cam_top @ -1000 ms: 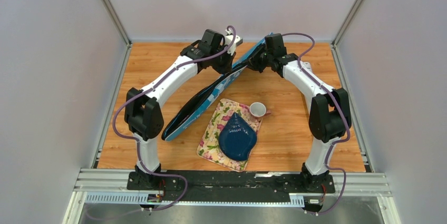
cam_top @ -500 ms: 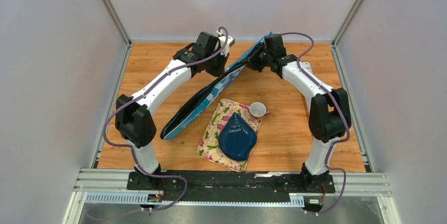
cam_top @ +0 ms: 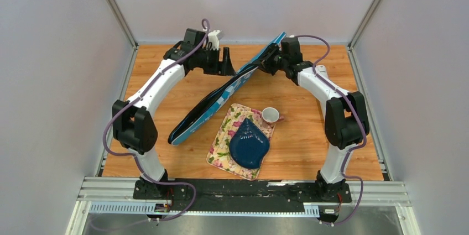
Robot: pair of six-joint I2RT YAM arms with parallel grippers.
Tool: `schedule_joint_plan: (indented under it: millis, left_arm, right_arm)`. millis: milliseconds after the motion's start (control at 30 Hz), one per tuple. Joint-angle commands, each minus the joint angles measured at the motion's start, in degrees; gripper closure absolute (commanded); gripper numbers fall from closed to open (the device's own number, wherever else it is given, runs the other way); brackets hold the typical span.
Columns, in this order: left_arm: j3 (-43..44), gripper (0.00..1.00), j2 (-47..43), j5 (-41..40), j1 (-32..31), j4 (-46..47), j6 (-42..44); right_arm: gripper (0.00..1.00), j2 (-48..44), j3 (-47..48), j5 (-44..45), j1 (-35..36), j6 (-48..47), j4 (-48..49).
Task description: Pack up the badminton gear
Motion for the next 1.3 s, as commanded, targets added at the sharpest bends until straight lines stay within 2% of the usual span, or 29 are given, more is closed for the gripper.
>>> schedule_joint_plan:
  millis: [0,133,267,300,533,667,933,1267]
  left_arm:
    - [4.87,0.2,5.2,7.82,1.69,2.2,-10.05]
    - [2.42,0.23,6.53,8.6,1.69,7.55,-14.19]
    - [0.75,0.34,7.41,9.84,1.51,11.95,-17.01]
    - [0.84,0.37,7.94,9.84,1.42,11.95,-16.93]
    - [1.19,0.42,8.82,7.29,-0.24,11.43,-15.35]
    - [5.21,0.48,10.92,5.18,-1.04,7.66,-14.11]
    - [6.99,0.59,12.16,3.16,-2.0,7.64,-14.02]
    - [6.46,0.87,9.7,-0.27,-2.44,8.52,-12.44]
  right_arm:
    - [1.0,-1.87,0.43,-3.42,-0.24,0.53,6.99]
    - [1.0,-1.87,0.43,-3.86,-0.24,0.71,7.52]
    - [1.0,-1.87,0.51,-3.86,-0.24,0.8,7.61]
    - [1.0,-1.87,0.51,-3.95,-0.33,0.71,7.61]
    - [1.0,-1.78,0.69,-4.03,-0.24,1.33,7.87]
    - [1.0,-1.95,0.52,-4.21,-0.33,1.77,8.05]
    - [1.0,-2.13,0.43,-4.38,-0.24,1.77,8.14]
    - [1.0,-2.13,0.6,-4.39,-0.33,1.68,7.96]
